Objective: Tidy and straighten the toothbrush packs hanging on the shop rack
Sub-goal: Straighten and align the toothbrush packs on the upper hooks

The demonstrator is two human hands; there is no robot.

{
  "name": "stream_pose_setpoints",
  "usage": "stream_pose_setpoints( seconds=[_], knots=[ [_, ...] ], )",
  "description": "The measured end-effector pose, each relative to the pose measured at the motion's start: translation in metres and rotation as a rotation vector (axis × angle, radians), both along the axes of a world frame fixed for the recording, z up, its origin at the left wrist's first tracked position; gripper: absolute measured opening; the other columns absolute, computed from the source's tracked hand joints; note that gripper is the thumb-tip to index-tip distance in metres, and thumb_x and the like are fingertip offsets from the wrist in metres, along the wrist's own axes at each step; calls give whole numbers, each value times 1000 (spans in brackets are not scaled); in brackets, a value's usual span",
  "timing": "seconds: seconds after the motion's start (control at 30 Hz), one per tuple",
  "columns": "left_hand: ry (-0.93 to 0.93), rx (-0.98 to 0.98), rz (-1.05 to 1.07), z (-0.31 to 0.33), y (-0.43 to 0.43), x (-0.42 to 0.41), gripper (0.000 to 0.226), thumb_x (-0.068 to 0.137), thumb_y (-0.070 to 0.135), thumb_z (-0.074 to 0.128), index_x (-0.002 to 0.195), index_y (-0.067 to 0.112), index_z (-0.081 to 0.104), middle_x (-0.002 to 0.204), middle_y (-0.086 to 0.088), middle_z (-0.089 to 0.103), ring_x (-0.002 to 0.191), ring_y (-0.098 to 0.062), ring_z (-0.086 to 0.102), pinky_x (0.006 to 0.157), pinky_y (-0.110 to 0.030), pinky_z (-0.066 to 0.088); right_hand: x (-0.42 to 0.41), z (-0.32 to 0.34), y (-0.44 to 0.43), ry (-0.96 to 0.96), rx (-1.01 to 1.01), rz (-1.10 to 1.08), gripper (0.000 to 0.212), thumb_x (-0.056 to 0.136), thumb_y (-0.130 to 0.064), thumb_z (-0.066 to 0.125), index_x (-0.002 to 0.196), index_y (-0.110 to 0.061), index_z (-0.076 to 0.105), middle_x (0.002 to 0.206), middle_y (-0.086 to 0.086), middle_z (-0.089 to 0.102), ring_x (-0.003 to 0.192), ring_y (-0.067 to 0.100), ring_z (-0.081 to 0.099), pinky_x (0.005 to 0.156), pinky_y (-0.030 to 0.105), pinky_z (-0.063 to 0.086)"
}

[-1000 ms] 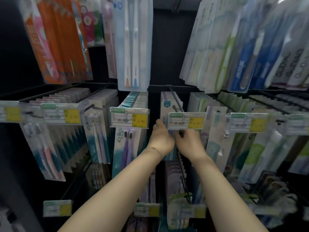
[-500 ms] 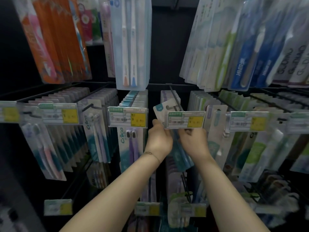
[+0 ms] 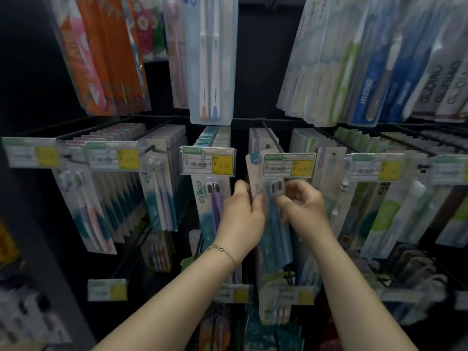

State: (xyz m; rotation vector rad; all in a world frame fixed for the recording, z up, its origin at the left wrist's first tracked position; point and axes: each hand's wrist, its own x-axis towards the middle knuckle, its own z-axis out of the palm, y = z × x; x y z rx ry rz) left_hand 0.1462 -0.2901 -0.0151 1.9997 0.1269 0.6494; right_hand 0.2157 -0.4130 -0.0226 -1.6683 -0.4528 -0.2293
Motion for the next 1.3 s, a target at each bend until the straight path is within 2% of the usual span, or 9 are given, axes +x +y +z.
stream_pose_setpoints(
  seconds=[0.2, 0.27, 0.5, 0.7, 0.8, 0.93, 1.0, 1.1, 1.3],
  knots=[
    [-17, 10, -48, 5, 9, -18, 16, 103, 28, 48, 90, 19, 45, 72, -4, 62, 59, -23, 67, 56, -41, 57, -15, -1, 2, -24, 39, 47, 8, 88, -4, 66, 93, -1, 60, 52, 0, 55, 40, 15, 49, 42, 32, 41],
    [-30, 17, -72, 4, 9, -25, 17, 103, 27, 47, 87, 21, 44, 70, -4, 61, 56, -22, 66, 51, -37, 56, -21, -2, 3, -28, 66, 50, 8, 89, -7, 67, 93, -3, 61, 52, -3, 57, 41, 12, 49, 42, 29, 40],
    [-49, 17, -131, -7, 14, -41, 15, 103, 22, 48, 88, 24, 47, 75, -1, 62, 62, -25, 65, 57, -51, 55, -37, -11, 6, -4, 97, 72, 8, 86, -2, 67, 89, -7, 60, 63, 2, 60, 48, 14, 49, 44, 25, 39],
    [20, -83, -125, -33, 33, -48, 9, 104, 22, 47, 103, 14, 51, 87, -4, 68, 71, -16, 69, 63, -44, 59, -43, -17, 18, -22, -80, 133, 13, 83, -3, 69, 88, -13, 63, 71, 5, 66, 51, 9, 52, 49, 22, 42],
    [41, -200, -153, -46, 45, -54, 12, 104, 19, 45, 114, 17, 51, 95, -9, 71, 71, -22, 73, 65, -43, 62, -45, -15, 27, -89, -196, 189, 16, 79, -5, 71, 88, -16, 65, 75, 1, 67, 53, 10, 48, 51, 23, 41],
    [32, -360, -132, -49, 61, -56, 9, 105, 18, 44, 110, 18, 51, 93, -16, 70, 68, -28, 72, 62, -39, 62, -46, -4, 45, -141, -294, 225, 15, 81, -11, 72, 88, -22, 66, 70, -8, 63, 49, 6, 39, 50, 26, 37],
    [16, -410, -97, -45, 69, -52, 6, 105, 18, 44, 106, 14, 49, 88, -16, 68, 63, -26, 71, 57, -31, 59, -45, 3, 55, -179, -327, 213, 16, 84, -17, 74, 89, -28, 65, 71, -9, 62, 51, 6, 41, 52, 28, 40],
    [-39, -432, -66, -36, 80, -45, 11, 104, 20, 47, 97, 12, 45, 75, -12, 65, 56, -23, 68, 51, -27, 55, -44, 14, 66, -223, -310, 171, 18, 86, -18, 73, 91, -32, 63, 74, -9, 63, 54, 0, 50, 55, 18, 45],
    [-118, -384, -93, -15, 90, -36, 16, 101, 18, 54, 96, 9, 42, 68, -15, 64, 50, -26, 62, 47, -28, 52, -44, 20, 71, -164, -165, 105, 17, 87, -15, 73, 89, -28, 61, 76, -7, 67, 61, 1, 64, 56, 17, 50]
  ],
)
